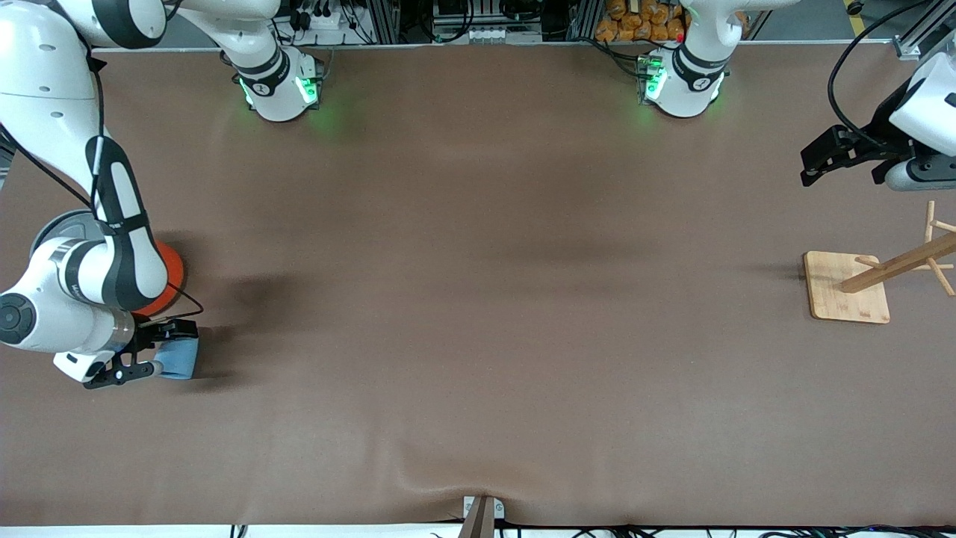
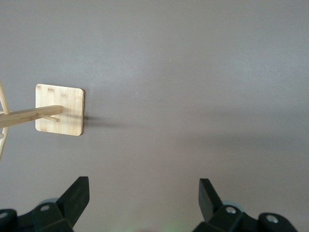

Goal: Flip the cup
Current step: 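Reach the right gripper down to the light blue cup beside the red can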

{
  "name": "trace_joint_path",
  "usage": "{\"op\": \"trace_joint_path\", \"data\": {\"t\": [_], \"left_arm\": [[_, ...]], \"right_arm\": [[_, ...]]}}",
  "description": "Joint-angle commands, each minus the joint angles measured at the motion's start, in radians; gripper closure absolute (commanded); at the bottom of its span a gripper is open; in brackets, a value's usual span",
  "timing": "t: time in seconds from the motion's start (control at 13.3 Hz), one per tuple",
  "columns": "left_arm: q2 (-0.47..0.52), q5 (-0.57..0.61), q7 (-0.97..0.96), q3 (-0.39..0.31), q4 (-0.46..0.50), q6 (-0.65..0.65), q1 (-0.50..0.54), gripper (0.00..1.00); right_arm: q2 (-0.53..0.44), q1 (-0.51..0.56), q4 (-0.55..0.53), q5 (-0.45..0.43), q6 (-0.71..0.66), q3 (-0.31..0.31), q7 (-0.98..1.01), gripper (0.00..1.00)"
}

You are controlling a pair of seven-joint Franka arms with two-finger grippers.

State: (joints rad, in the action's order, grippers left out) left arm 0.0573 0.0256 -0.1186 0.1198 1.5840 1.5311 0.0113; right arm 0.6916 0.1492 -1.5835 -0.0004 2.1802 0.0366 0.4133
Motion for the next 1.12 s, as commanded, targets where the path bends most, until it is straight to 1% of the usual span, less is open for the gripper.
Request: {"op": "trace_joint_path", "data": {"t": [0.0,0.22,0.45,0.52,0.67,0.75,0.9,1.05], "left_arm": [[0.004,0.007,0.019,0.001,-0.009,-0.002,0.006,0.00],[0.006,0.007,0.019,0.001,-0.009,-0.002,0.007,0.00],[0.006,0.005,0.019,0.001,-0.009,-0.002,0.007,0.00],[0.006,0.005,0.020,0.001,-0.009,-0.002,0.006,0.00],[0.004,0.005,0.019,0.001,-0.010,0.000,0.006,0.00],[0.004,0.005,0.019,0.001,-0.010,0.000,0.006,0.00],[0.002,0.005,0.019,0.001,-0.010,0.000,0.007,0.00],[0.002,0.005,0.019,0.001,-0.009,0.000,0.007,0.00]], "right_arm": [[0.028,0.023,0.007,0.002,0.047,-0.017,0.025,0.00],[0.064,0.024,0.007,0.010,0.122,-0.018,0.068,0.00],[0.072,0.021,0.008,0.045,0.135,-0.018,0.071,0.00],[0.072,0.021,0.008,0.062,0.135,-0.017,0.071,0.09],[0.072,0.021,0.005,0.126,0.131,-0.018,0.068,0.36],[0.071,0.020,0.005,0.141,0.124,-0.017,0.067,0.47],[0.057,0.015,-0.006,0.142,0.090,-0.018,0.062,0.58],[0.042,0.009,-0.007,0.142,0.067,-0.018,0.074,0.58]]}}
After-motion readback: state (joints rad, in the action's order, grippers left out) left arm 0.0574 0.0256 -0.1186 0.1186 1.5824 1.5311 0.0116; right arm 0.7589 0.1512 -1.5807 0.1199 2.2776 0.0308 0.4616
